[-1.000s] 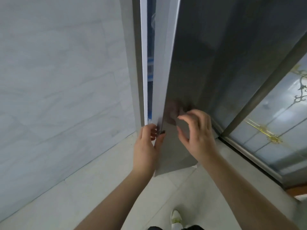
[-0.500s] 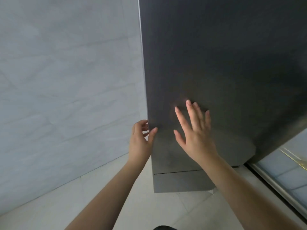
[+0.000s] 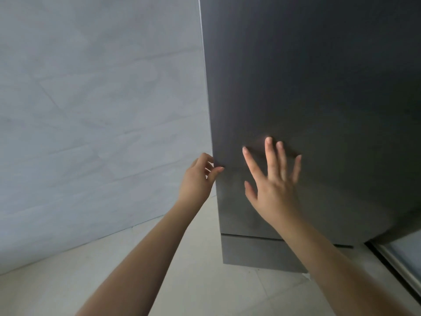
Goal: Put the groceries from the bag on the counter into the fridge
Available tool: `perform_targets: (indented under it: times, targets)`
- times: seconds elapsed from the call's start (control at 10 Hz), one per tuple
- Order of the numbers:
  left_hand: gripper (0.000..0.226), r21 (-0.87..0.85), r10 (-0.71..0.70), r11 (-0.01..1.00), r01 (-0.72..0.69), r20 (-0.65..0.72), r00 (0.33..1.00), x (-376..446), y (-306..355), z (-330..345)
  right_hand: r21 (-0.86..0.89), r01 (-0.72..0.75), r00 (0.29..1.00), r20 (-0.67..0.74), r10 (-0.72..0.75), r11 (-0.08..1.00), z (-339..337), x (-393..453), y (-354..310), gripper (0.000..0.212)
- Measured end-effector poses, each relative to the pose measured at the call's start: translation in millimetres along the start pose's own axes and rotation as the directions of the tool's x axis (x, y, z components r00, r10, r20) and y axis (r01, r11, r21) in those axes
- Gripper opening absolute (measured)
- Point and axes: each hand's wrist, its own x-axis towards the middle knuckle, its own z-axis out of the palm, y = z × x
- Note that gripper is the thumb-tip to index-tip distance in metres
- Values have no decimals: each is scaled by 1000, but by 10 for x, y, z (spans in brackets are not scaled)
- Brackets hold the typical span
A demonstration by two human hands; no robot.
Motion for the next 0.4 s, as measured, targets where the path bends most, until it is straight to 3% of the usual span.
perform_targets:
  times: [0.2,0.3,0.4]
  targets:
    - [35,321,94,945,-60,-91,991,-256,-17,-226,108,-23,999,-36,27,994,-122,-30,-94,71]
    - [52,524,128,850,-56,-102,987,-469,-93,-367,172,-8,1000,-25,12,985,-102,-110,-277,69]
    - [55,652,128,758,-32,-101,987,-719,-270,-465,289,94,994,25,-106,953,11,-205,-508,67]
